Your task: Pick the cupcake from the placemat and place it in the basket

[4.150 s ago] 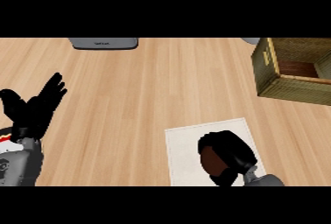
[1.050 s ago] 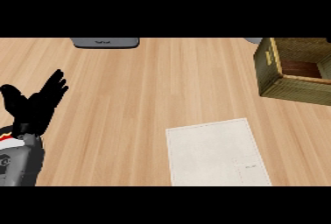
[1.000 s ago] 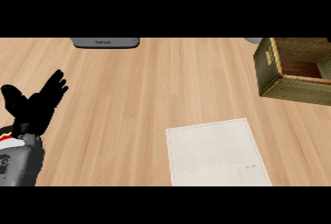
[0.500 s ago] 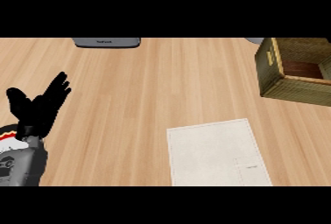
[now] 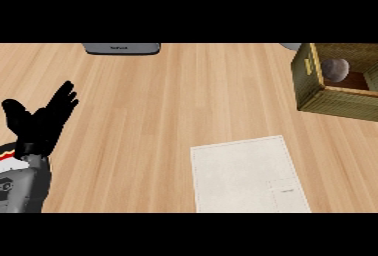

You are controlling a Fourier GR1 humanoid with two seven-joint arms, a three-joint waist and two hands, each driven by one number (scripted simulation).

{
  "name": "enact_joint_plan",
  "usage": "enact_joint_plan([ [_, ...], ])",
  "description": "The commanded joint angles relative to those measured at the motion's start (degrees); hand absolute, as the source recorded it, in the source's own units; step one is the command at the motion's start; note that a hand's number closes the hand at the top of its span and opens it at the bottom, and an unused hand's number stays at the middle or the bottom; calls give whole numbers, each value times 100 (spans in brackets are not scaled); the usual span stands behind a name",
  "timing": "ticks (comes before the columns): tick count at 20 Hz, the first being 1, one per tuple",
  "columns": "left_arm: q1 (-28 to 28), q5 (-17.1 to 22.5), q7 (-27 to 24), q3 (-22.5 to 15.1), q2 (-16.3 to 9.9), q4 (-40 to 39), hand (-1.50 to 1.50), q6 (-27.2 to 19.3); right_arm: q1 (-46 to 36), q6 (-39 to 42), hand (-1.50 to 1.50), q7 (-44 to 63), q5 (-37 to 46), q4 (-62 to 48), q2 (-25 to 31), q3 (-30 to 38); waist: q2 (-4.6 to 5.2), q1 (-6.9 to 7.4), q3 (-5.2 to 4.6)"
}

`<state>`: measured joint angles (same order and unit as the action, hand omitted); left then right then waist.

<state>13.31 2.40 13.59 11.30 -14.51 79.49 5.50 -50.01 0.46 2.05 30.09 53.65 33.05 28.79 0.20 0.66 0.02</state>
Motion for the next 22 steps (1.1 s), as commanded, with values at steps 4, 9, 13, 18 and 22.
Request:
enact_joint_plan([
  [4,-197,-113,-283,-127,181,-71,0,-33,-222,-625,-150,92,-721,-612,134,960,17,5,2],
  [9,-23,-129,44,-63,119,76,0,-189,-338,25,-150,598,-1514,-765,1137,1762,-18,-65,3],
  [13,-16,-101,40,-85,149,83,0,-152,464,980,-150,-329,-1989,-1584,1888,2234,7,-64,10],
  [18,-153,-1,-40,-30,99,178,0,-27,941,2206,-150,-672,-2076,-2516,2871,2290,29,-10,17],
  [22,-99,-54,-268,0,100,-151,0,-18,1323,2924,-150,-1161,-2119,-3067,3370,2336,50,-5,20],
])
